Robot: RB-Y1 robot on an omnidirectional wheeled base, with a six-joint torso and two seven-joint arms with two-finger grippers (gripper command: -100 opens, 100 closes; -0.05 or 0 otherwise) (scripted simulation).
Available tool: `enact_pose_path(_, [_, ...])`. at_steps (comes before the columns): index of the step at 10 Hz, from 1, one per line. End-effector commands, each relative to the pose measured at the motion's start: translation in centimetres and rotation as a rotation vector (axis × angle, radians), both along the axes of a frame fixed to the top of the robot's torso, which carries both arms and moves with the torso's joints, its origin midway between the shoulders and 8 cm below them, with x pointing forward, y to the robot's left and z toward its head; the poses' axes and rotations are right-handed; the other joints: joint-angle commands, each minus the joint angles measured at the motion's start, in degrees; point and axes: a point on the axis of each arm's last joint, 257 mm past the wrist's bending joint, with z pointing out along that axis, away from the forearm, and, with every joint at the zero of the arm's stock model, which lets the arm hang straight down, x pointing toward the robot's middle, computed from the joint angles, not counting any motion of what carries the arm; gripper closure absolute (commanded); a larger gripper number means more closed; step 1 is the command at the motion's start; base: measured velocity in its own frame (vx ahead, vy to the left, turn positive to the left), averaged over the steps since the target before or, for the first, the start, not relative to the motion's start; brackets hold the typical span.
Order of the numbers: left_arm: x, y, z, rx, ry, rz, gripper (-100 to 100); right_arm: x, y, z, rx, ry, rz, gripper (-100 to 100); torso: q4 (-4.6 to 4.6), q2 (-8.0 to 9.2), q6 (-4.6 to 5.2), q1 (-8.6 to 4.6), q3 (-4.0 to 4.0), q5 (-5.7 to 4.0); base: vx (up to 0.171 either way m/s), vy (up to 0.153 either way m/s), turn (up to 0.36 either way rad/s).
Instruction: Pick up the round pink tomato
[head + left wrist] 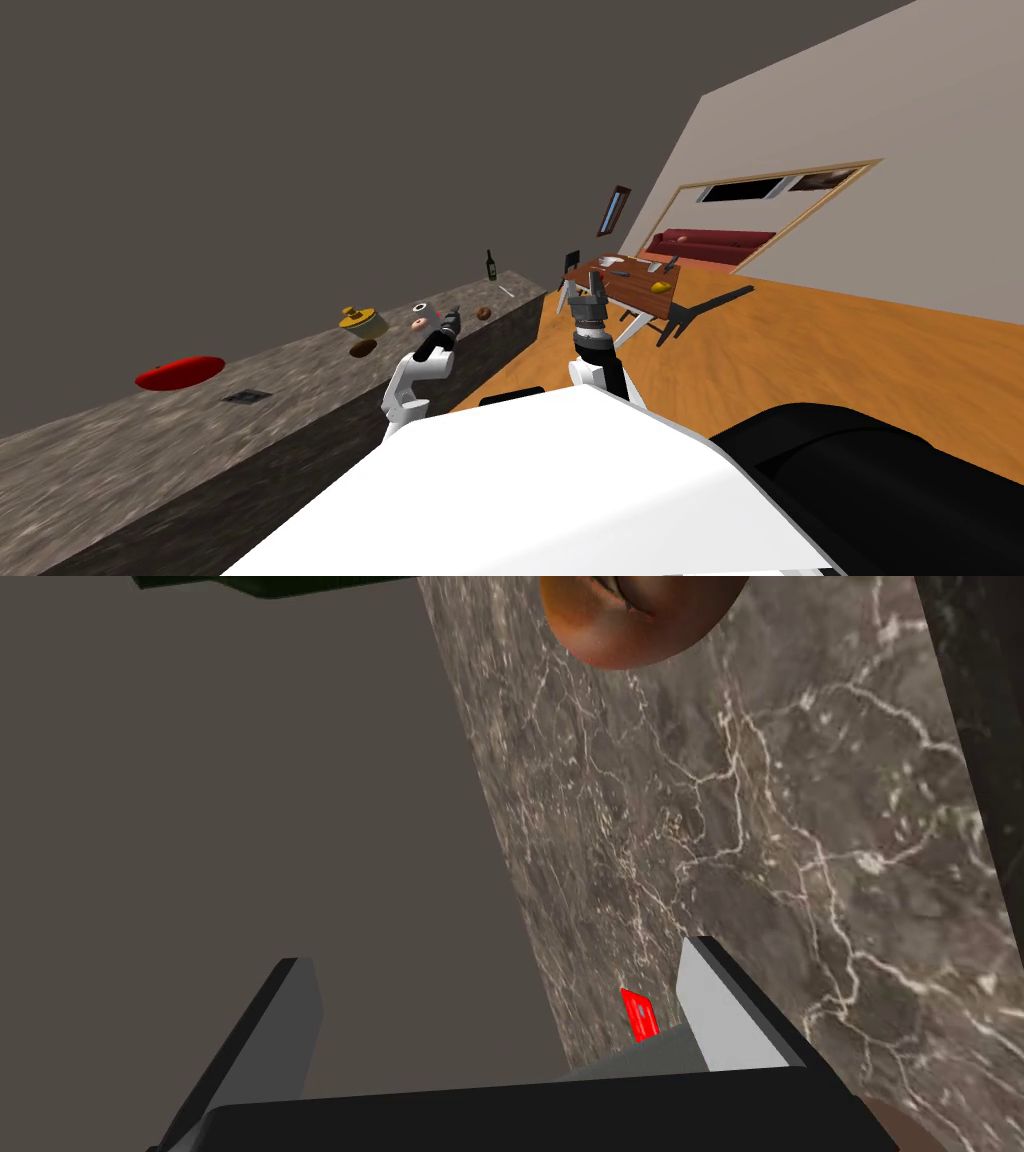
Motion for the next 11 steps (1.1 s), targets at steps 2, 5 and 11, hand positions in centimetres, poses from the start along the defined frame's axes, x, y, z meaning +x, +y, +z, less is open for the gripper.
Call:
enact_pose_path(2, [-0.1, -0.1, -1.7, 0.001, 0.068, 0.009, -100, 0.0, 0.0, 0.0, 0.0, 0.0, 0.0, 0, 0.0, 0.01, -0.02, 0.01, 0.0, 0.0, 0.02, -0.026, -0.073])
enact_pose_path(5, [-0.2, -0.4, -3.3, -0.003, 0.139, 0.018, -100, 0.0, 0.0, 0.0, 0.0, 0.0, 0.0, 0, -0.01, -0.04, -0.02, -0.01, -0.02, -0.01, 0.031, -0.028, -0.098])
enact_pose_path(11, [-1.2, -1.7, -6.9, -0.038, 0.296, 0.035, -100, 0.0, 0.0, 0.0, 0.0, 0.0, 0.0, 0, -0.03, -0.13, -0.02, -0.01, -0.08, -0.01, 0.05, -0.019, -0.114])
